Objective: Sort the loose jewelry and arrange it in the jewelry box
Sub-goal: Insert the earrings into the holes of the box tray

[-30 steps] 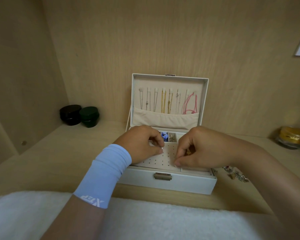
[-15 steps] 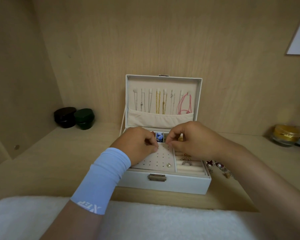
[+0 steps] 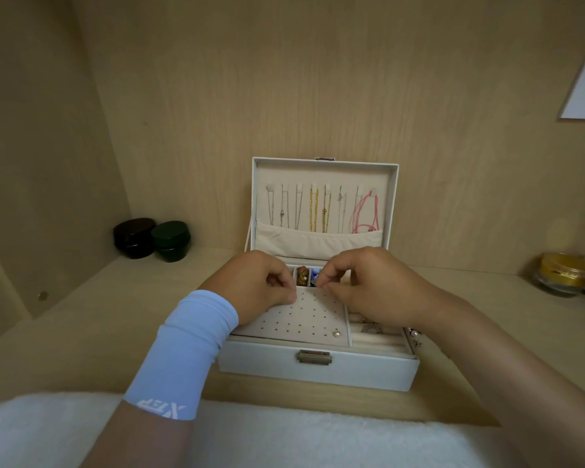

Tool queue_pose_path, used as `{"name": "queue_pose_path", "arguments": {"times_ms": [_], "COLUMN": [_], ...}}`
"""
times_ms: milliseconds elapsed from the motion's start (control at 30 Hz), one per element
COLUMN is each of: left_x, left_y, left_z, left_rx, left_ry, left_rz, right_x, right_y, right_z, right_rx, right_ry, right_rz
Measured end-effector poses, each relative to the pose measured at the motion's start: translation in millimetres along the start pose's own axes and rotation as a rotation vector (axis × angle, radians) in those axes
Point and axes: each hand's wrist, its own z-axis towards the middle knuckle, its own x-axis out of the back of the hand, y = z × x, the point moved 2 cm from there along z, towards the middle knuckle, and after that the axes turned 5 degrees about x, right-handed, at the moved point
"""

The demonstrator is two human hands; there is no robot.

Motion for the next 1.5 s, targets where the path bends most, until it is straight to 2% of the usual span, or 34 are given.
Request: {"name": "queue_pose_path", "arguments": {"times_ms": [67, 200, 300, 433, 700, 967, 1200, 1267, 1367, 1500], "left_x": [5.6, 15.7, 19.6, 23.6, 30.0, 34.7, 36.3, 36.2, 34.7, 33.1], "left_y": [0.4, 3.3, 1.8, -5.6, -19.2, -30.7, -36.2, -39.4, -44.6, -52.2], "left_z": [-0.2, -2.4, -3.1, -1.8, -4.3, -3.2, -0.7, 1.2, 3.3, 4.0], "left_rx": [-0.002, 0.055, 0.124, 0.154, 0.133, 0.095, 0.062, 0.046, 0.021, 0.046], "left_ry": [0.068, 0.126, 0.133, 0.126, -0.018, -0.013, 0.107, 0.170, 0.181, 0.176], "left_rz": [-0.179, -0.728, -0.915, -0.857, -0.784, -0.799, -0.733, -0.664, -0.564, -0.353], "right_x": [-2.2, -5.5, -8.9, -10.6, -12.4, -14.5, -19.3, -21.4, -26.6, -34.8], "right_y": [-4.3, -21.5, -31.7, -36.1, -40.0, -46.8, -55.3, -57.0, -53.8, -48.7], "right_z": [3.6, 17.5, 27.2, 35.8, 48.4, 56.3, 61.3, 61.3, 62.8, 65.7], "right_rx": [0.009, 0.038, 0.024, 0.037, 0.126, -0.027, -0.150, -0.160, -0.203, -0.123], "right_ry": [0.055, 0.125, 0.215, 0.348, 0.296, 0.131, 0.223, 0.195, 0.186, 0.157], "right_rz": [0.102, 0.319, 0.448, 0.447, 0.240, 0.656, 0.762, 0.754, 0.708, 0.438]}}
